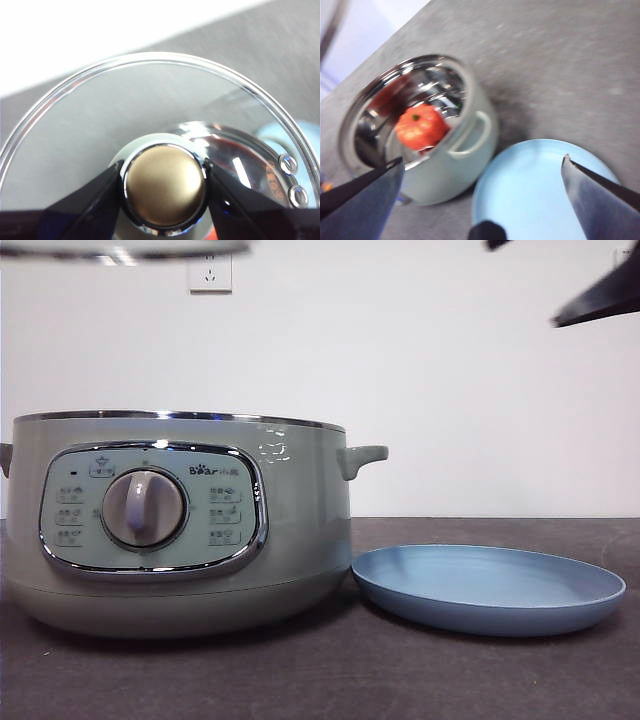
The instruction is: Take the pumpkin out from the steamer,put the pumpkin in the blue plate,close the lid
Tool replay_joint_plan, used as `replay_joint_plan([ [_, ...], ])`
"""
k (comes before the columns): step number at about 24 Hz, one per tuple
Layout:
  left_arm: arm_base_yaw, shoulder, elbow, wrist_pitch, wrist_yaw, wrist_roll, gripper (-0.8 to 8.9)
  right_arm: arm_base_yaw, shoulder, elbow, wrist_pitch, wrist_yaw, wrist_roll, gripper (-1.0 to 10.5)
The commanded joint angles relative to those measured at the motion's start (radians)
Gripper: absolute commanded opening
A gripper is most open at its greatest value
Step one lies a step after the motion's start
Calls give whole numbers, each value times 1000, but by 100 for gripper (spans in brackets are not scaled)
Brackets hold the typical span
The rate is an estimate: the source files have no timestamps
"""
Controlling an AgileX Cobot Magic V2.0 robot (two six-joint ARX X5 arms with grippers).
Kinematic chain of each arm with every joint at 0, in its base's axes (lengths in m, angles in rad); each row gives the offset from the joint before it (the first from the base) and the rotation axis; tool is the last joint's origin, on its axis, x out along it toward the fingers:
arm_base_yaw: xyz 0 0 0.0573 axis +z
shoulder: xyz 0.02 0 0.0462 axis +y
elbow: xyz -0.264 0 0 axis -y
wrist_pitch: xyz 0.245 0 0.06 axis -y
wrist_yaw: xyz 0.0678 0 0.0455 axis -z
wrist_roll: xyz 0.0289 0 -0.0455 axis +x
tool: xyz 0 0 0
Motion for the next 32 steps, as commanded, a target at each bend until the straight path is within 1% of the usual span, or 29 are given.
replay_joint_plan([
  [1, -2, -77, 5, 23, -55, 11, -9, 74, 82, 61, 6, 1, -6, 705],
  [4, -2, -133, 5, -10, -122, 11, -9, 163, 178, 145, -4, 15, -21, 704],
  [6, -2, -166, 5, -36, -171, 11, -9, 217, 240, 210, -27, 61, -37, 711],
  [8, -2, -196, 5, -66, -222, 11, -9, 272, 311, 292, -76, 110, -67, 757],
  [11, -2, -233, 5, -108, -269, 11, -9, 351, 420, 426, -167, 160, -100, 797],
  [13, -2, -251, 5, -130, -290, 11, -9, 395, 495, 521, -230, 192, -116, 796],
  [15, -2, -262, 5, -146, -301, 11, -9, 439, 568, 615, -285, 243, -142, 796],
  [17, -2, -269, 5, -164, -317, 11, -9, 495, 679, 747, -352, 307, -179, 796],
  [20, -2, -268, 5, -185, -316, 11, -9, 556, 830, 872, -359, 326, -216, 794],
  [22, -2, -268, 5, -187, -315, 11, -9, 580, 899, 887, -320, 392, -237, 794],
  [28, -2, -268, 5, -206, -314, 8, -9, 604, 1065, 887, -319, 387, -266, 791],
  [32, -2, -268, 5, -211, -313, 8, -9, 604, 1132, 887, -321, 387, -272, 782],
])
